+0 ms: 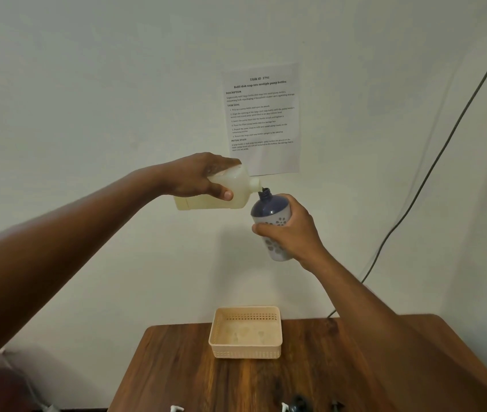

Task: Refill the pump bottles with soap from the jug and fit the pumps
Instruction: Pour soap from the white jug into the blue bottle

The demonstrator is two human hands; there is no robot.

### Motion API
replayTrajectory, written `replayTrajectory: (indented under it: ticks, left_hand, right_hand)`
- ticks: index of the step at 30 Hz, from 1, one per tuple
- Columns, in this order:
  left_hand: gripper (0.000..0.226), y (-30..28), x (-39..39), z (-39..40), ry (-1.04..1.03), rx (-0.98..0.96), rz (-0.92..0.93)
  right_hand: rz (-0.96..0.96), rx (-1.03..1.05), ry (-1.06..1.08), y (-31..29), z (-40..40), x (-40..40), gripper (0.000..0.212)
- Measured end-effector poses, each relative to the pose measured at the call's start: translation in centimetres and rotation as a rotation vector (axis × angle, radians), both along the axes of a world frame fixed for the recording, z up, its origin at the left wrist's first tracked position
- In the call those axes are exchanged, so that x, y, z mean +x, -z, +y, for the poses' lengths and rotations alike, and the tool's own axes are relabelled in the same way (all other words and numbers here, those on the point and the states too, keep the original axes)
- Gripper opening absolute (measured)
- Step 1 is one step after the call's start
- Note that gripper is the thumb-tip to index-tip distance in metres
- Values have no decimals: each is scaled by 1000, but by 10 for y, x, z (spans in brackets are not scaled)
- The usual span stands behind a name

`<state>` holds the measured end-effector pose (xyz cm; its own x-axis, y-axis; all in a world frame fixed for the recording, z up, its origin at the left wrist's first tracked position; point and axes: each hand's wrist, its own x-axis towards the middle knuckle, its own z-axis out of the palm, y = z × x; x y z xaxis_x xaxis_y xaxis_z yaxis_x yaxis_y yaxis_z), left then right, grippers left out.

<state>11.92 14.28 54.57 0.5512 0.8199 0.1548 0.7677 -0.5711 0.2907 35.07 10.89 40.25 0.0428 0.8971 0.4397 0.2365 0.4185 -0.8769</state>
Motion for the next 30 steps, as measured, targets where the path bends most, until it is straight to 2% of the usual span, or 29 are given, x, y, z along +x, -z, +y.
replayTrajectory:
  ticks: [5, 11, 30]
  left_hand:
    - [84, 0, -2, 4, -14, 1, -1]
    - [67, 1, -4, 7, -15, 27, 15]
    - [73, -1, -4, 2, -31, 30, 35]
  right_hand:
    - [-1, 2, -5, -1, 0, -1, 62]
    - [0, 0, -6, 2, 0, -5, 63]
    - [17, -4, -10, 3, -2, -8, 62]
